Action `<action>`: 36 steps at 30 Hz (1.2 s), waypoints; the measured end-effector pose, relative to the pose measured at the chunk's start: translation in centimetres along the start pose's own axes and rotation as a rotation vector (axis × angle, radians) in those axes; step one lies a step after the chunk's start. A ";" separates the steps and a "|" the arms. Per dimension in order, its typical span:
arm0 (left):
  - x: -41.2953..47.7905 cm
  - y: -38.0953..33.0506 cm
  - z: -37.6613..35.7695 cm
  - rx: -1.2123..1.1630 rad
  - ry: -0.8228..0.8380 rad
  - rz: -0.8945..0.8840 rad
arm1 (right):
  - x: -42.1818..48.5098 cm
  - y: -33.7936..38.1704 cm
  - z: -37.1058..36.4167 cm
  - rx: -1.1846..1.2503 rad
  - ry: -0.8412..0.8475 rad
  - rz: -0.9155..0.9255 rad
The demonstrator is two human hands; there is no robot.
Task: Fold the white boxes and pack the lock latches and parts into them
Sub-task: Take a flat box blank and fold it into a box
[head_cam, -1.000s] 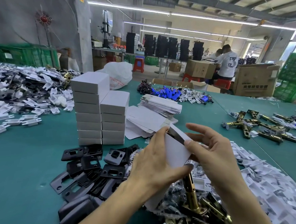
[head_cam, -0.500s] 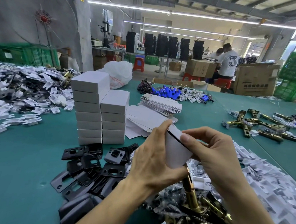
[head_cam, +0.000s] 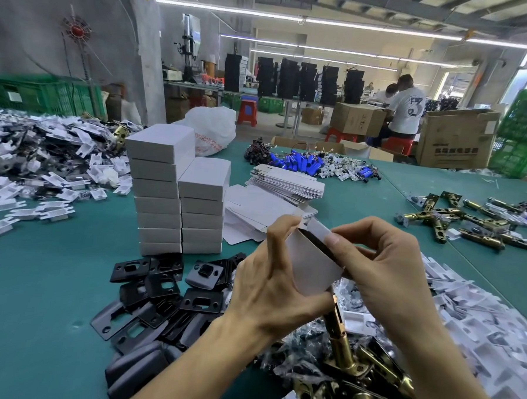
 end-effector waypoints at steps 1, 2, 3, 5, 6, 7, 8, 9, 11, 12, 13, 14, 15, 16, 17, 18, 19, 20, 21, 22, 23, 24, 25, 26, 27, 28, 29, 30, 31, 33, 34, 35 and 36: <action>0.0 -0.1 0.1 0.011 -0.003 -0.006 | -0.1 0.1 -0.1 -0.022 -0.002 0.004; 0.0 -0.2 0.1 0.021 -0.006 -0.010 | -0.1 0.2 -0.2 -0.040 0.002 0.008; 0.0 -0.3 0.1 0.033 -0.008 -0.010 | -0.1 0.4 -0.3 -0.053 0.005 0.010; 0.0 -0.3 0.1 0.058 -0.008 -0.004 | -0.2 0.6 -0.4 -0.062 0.004 0.010; 0.1 -0.2 0.0 0.068 -0.010 -0.003 | -0.3 0.8 -0.4 -0.067 0.002 0.012; 0.1 -0.2 -0.1 0.074 -0.011 -0.006 | -0.3 0.9 -0.4 -0.083 0.001 0.019; 0.2 -0.1 -0.2 0.073 -0.009 -0.011 | -0.3 1.0 -0.5 -0.108 0.006 0.030; 0.2 -0.1 -0.3 0.063 -0.006 -0.016 | -0.3 1.1 -0.6 -0.133 0.016 0.043; 0.1 0.0 -0.4 0.021 -0.013 -0.015 | -0.3 1.2 -1.1 -0.140 0.061 0.061; 0.2 0.2 -0.4 -0.008 -0.025 -0.006 | -0.3 1.3 -1.3 -0.127 0.096 0.062; 0.2 0.3 -0.3 -0.037 -0.039 0.002 | -0.3 1.3 -1.5 -0.113 0.134 0.057; 0.2 0.4 -0.2 -0.060 -0.054 0.004 | -0.3 1.3 -1.6 -0.099 0.168 0.050; 0.2 0.4 -0.1 -0.073 -0.066 0.003 | -0.3 1.2 -1.6 -0.088 0.200 0.043; 0.3 0.4 0.0 -0.078 -0.076 -0.002 | -0.3 1.2 -1.5 -0.083 0.230 0.039; 0.3 0.3 0.1 -0.076 -0.086 -0.007 | -0.3 1.2 -1.5 -0.081 0.257 0.037; 0.3 0.2 0.2 -0.074 -0.096 -0.012 | -0.3 1.2 -1.4 -0.076 0.280 0.034; 0.3 0.1 0.4 -0.073 -0.105 -0.014 | -0.4 1.2 -1.4 -0.065 0.298 0.029; 0.3 0.0 0.4 -0.076 -0.110 -0.013 | -0.4 1.1 -1.4 -0.052 0.314 0.025; 0.3 0.0 0.5 -0.081 -0.107 -0.007 | -0.4 1.1 -1.4 -0.045 0.328 0.022; 0.3 0.1 0.5 -0.088 -0.100 0.003 | -0.5 1.2 -1.5 -0.043 0.342 0.020; 0.3 0.2 0.5 -0.097 -0.092 0.021 | -0.5 1.2 -1.6 -0.043 0.354 0.019; 0.3 0.3 0.5 -0.107 -0.088 0.040 | -0.6 1.1 -1.7 -0.041 0.358 0.018; 0.2 0.4 0.4 -0.115 -0.087 0.055 | -0.6 1.0 -1.8 -0.040 0.353 0.020; 0.2 0.5 0.4 -0.120 -0.092 0.062 | -0.5 0.9 -1.8 -0.042 0.340 0.022; 0.2 0.5 0.5 -0.122 -0.100 0.068 | -0.5 0.7 -1.8 -0.045 0.331 0.022; 0.3 0.5 0.6 -0.126 -0.114 0.072 | -0.6 0.5 -2.0 -0.042 0.334 0.015; 0.3 0.6 0.8 -0.129 -0.129 0.076 | -0.6 0.4 -2.2 -0.028 0.349 0.003; 0.4 0.6 1.0 -0.124 -0.145 0.076 | -0.7 0.2 -2.5 -0.008 0.365 -0.004; 0.5 0.6 1.2 -0.113 -0.161 0.070 | -0.8 0.1 -2.7 0.007 0.364 0.000; 0.7 0.5 1.5 -0.089 -0.191 0.038 | -0.7 0.2 -2.7 0.023 0.318 0.021; 0.7 0.6 1.5 -0.089 -0.200 0.022 | -0.6 0.2 -2.7 0.028 0.296 0.029; 0.7 0.6 1.4 -0.098 -0.201 0.012 | -0.5 0.1 -2.5 0.028 0.283 0.030; 0.7 0.6 1.3 -0.108 -0.199 0.005 | -0.4 0.0 -2.4 0.024 0.278 0.028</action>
Point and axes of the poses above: each hand's wrist, its own x-axis towards the middle knuckle, its own z-axis out of the back of the hand, y = z × x, the point moved 5 cm from there along x, towards the middle knuckle, and after that the axes turned 4 degrees about x, right-handed, at the moved point
